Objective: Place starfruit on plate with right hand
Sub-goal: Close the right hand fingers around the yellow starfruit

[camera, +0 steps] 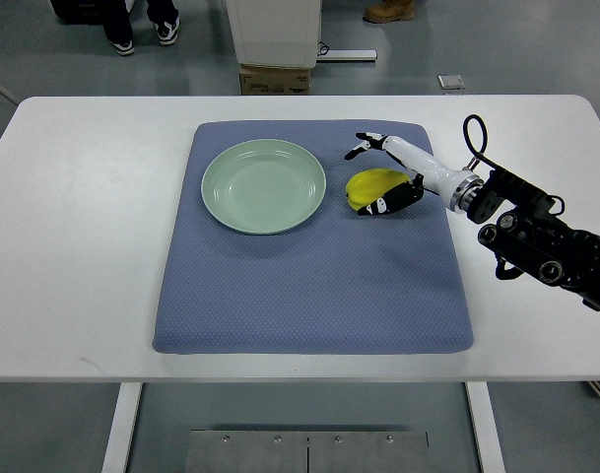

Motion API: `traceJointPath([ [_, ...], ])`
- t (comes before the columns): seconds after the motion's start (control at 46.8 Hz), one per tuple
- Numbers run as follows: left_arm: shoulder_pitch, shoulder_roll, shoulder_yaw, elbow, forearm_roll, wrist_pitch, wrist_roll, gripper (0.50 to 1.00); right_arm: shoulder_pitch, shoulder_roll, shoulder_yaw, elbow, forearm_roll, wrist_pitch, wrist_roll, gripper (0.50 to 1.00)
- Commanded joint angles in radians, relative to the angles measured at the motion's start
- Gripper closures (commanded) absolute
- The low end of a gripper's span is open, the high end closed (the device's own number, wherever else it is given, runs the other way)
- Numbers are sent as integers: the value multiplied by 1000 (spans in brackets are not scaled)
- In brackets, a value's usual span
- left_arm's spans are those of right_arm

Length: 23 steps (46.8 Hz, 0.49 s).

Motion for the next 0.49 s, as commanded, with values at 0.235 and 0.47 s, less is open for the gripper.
traceJointPath([
  [0.235,1,0,0,0,0,0,0,500,4,19,-41,-52,-2,-27,0,511],
  [0.47,-1,0,0,0,0,0,0,500,10,37,-84,-73,-2,-64,-3,511],
])
